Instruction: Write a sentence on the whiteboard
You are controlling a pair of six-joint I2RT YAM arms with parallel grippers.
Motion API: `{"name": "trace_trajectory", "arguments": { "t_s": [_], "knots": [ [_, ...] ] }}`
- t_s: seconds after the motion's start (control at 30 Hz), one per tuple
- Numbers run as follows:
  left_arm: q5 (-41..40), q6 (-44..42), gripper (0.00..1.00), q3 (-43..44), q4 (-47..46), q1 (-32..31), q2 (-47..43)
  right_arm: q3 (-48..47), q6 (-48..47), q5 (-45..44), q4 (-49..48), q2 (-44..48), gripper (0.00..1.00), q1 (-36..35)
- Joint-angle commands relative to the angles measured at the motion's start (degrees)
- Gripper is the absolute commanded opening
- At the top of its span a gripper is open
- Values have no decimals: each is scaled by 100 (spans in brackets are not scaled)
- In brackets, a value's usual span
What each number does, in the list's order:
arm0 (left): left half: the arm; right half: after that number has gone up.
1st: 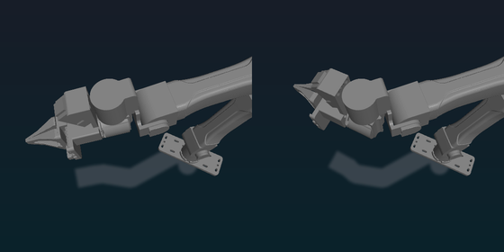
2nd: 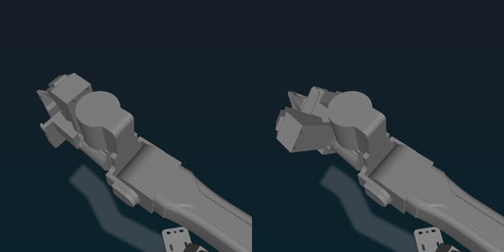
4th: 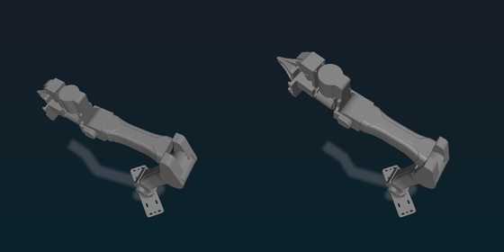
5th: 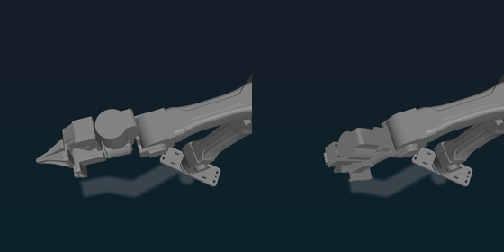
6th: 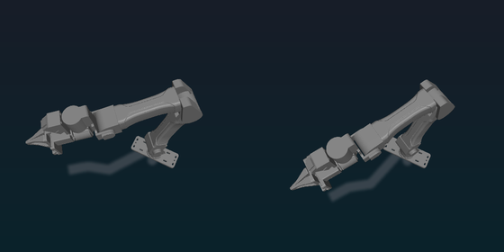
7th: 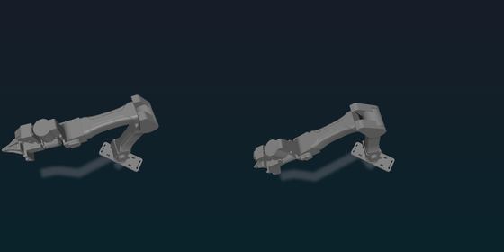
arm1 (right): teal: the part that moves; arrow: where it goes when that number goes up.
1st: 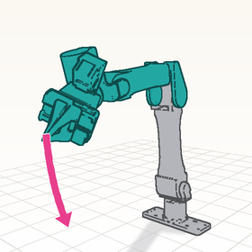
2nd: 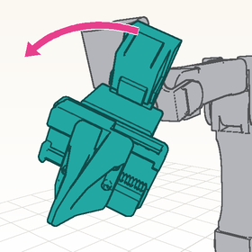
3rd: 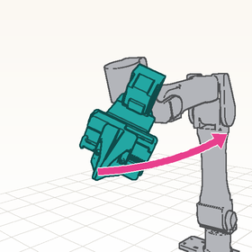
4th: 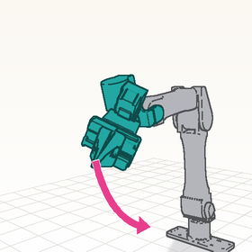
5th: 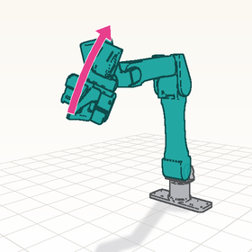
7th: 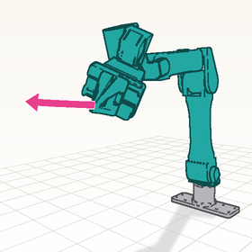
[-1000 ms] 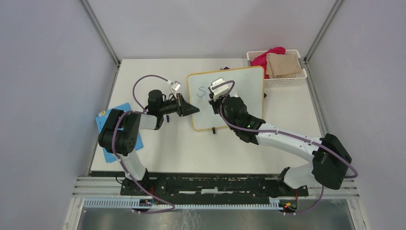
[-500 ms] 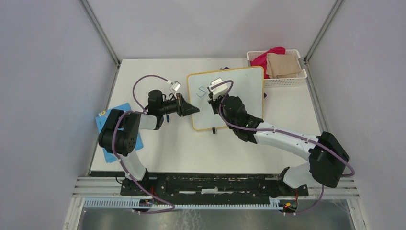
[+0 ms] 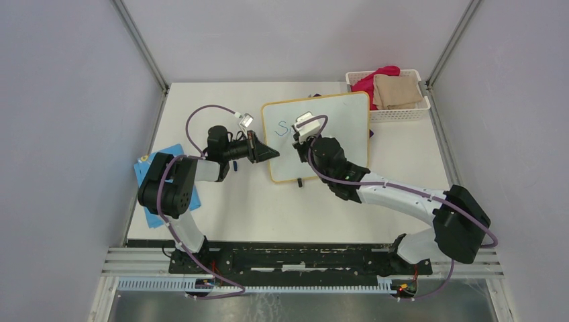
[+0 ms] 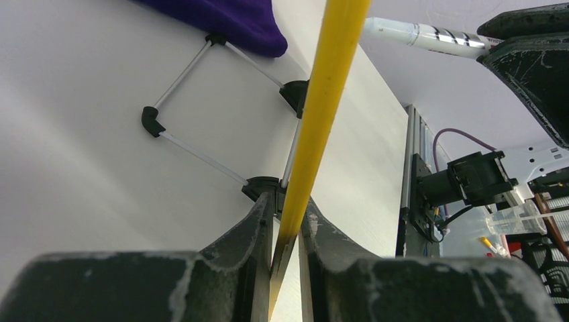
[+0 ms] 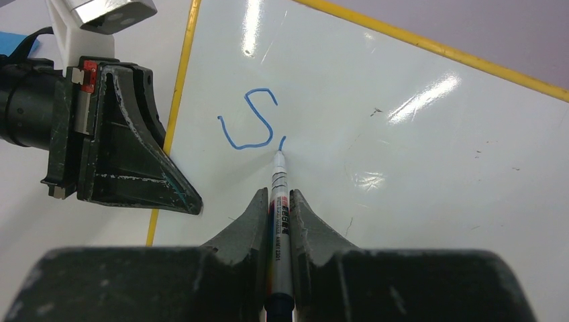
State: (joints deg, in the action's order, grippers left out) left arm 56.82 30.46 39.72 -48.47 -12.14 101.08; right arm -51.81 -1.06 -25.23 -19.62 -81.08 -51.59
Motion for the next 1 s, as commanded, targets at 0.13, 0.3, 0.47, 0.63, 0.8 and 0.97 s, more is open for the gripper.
{"name": "trace_trajectory", "arguments": {
  "t_s": [0.13, 0.3, 0.47, 0.63, 0.8, 0.97],
  "knots": [
    [-153, -154, 2, -34, 62, 19, -185, 28, 71, 17, -51, 103, 0, 60],
    [-147, -163, 2, -39, 62, 10, -185, -184, 38, -24, -75, 41, 0, 57],
    [-141, -170, 2, -48, 58, 3, -185, -375, -35, -89, -73, -53, 0, 72],
    [-137, -172, 2, -42, 63, 1, -176, -478, -58, -113, -73, -98, 0, 75],
    [-142, -172, 2, -38, 65, 1, -176, -510, -66, -209, -41, -97, 0, 172],
    [-141, -171, 2, -42, 61, 1, -176, -423, -59, -217, -16, -18, 0, 255]
  ]
}}
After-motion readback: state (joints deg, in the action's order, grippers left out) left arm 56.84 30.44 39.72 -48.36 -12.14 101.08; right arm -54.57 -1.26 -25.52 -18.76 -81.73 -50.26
